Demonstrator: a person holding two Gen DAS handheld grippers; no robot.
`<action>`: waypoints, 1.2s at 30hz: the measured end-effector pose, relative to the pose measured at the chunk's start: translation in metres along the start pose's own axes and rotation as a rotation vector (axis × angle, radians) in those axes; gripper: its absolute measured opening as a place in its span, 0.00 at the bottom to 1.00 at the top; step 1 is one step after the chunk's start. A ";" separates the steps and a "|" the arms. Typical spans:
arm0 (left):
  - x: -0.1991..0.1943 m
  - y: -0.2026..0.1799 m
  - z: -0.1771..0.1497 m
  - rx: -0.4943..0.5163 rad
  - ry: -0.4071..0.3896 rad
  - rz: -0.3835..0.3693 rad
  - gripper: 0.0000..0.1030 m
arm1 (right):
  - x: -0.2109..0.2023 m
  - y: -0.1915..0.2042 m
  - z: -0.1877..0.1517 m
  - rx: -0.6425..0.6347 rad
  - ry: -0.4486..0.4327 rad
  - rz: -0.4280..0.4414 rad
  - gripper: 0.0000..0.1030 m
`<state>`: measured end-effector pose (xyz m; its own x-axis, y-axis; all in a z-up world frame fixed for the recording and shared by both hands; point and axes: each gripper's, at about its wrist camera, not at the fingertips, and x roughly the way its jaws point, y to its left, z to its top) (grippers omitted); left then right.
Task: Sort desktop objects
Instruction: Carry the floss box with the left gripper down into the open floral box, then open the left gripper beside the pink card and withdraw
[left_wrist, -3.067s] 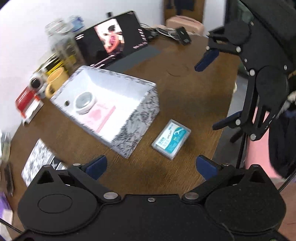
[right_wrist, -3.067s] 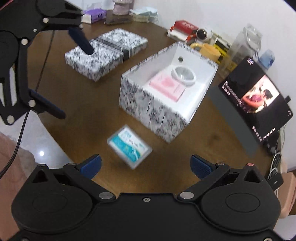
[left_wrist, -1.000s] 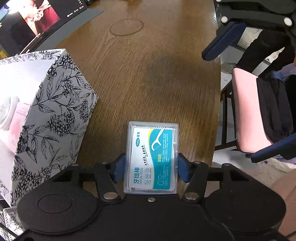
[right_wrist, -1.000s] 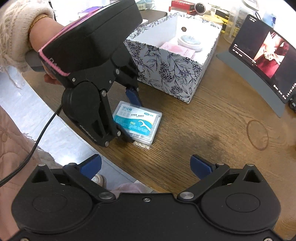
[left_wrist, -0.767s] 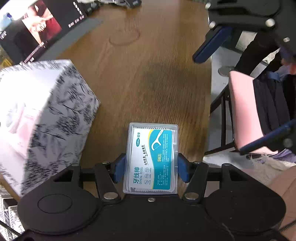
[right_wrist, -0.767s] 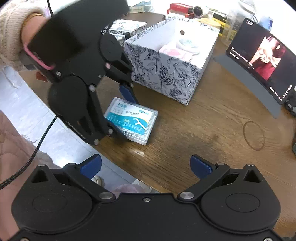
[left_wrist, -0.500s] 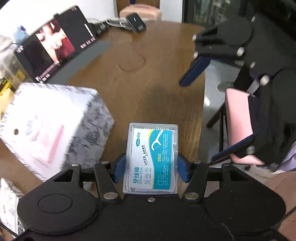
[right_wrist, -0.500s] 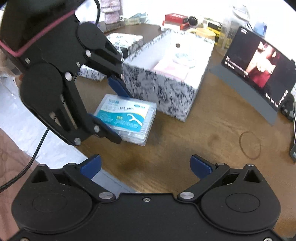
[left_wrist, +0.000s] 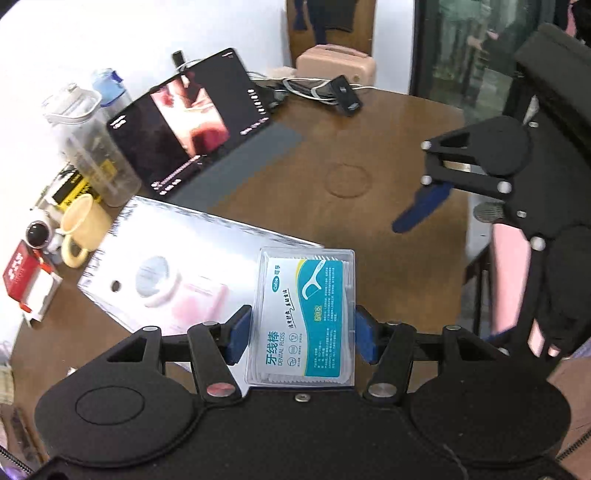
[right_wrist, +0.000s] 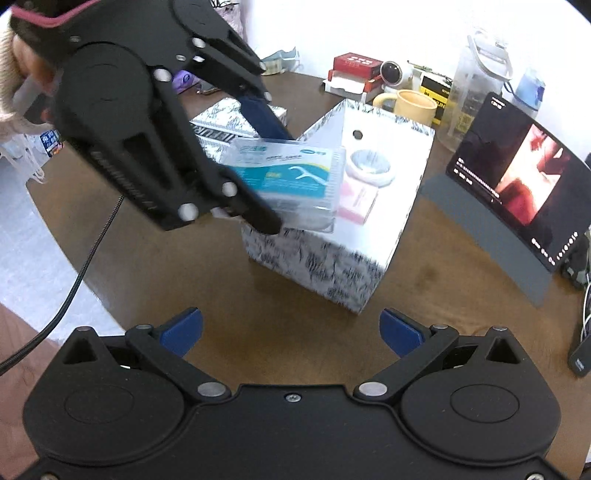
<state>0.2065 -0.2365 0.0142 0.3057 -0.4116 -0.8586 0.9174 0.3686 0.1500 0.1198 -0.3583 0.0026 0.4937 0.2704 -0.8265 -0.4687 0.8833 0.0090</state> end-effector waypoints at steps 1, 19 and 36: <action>0.005 0.007 0.003 -0.003 0.008 0.003 0.55 | 0.002 -0.003 0.004 0.005 -0.002 0.007 1.00; 0.122 0.075 0.020 0.076 0.186 -0.122 0.55 | 0.042 -0.041 0.040 0.158 0.026 0.079 1.00; 0.168 0.074 -0.007 0.113 0.319 -0.186 0.55 | 0.063 -0.046 0.032 0.231 0.056 0.106 1.00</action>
